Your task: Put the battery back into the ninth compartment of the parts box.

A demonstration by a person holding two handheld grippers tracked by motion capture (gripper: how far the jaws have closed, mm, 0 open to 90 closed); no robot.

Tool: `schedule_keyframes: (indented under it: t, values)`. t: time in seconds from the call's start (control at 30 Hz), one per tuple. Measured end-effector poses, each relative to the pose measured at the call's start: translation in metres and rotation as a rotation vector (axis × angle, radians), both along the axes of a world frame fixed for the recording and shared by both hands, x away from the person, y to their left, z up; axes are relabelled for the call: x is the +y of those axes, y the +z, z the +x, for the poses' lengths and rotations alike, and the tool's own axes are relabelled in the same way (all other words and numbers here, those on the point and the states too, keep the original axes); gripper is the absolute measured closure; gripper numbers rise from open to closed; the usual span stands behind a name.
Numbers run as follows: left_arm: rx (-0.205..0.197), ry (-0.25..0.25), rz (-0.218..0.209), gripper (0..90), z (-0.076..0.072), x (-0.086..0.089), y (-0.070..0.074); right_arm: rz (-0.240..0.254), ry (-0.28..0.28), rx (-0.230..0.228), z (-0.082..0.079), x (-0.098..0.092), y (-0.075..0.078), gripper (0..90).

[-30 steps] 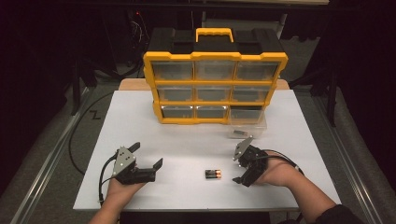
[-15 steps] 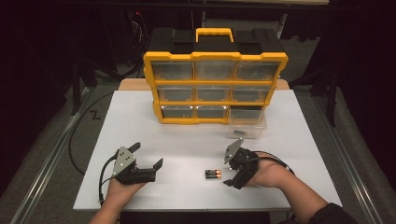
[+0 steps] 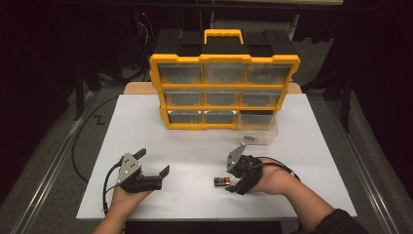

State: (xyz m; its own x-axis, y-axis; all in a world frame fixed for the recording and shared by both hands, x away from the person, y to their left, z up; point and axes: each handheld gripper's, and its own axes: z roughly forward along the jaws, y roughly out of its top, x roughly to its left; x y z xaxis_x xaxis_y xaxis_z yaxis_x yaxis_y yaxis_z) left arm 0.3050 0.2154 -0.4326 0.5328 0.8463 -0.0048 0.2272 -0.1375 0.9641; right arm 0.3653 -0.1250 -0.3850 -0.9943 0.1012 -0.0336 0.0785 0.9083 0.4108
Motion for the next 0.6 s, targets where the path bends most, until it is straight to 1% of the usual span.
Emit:
schedule_keyframes:
  t: [0.03,0.13,0.17,0.3,0.43,0.6]
  values:
    - [0.001,-0.001,0.003,0.2,0.000,0.000,0.000,0.001,0.006,0.001,-0.001,0.001,0.001,48.9]
    - [0.004,-0.002,0.002,0.2,0.000,0.000,0.000,0.001,0.023,0.002,-0.002,0.002,0.000,56.5]
    - [0.004,-0.002,0.002,0.2,0.000,0.000,0.000,0.002,0.035,-0.001,-0.002,0.003,-0.001,58.5]
    - [0.000,-0.002,0.000,0.2,0.000,0.000,0.000,-0.012,0.046,-0.004,-0.002,0.006,-0.004,65.1]
    - [0.000,-0.001,0.000,0.2,0.000,0.000,0.000,-0.013,0.062,-0.008,-0.002,0.009,-0.005,69.7]
    - [0.003,-0.004,0.002,0.2,0.000,0.000,0.000,-0.020,0.067,-0.008,-0.002,0.011,-0.007,70.8]
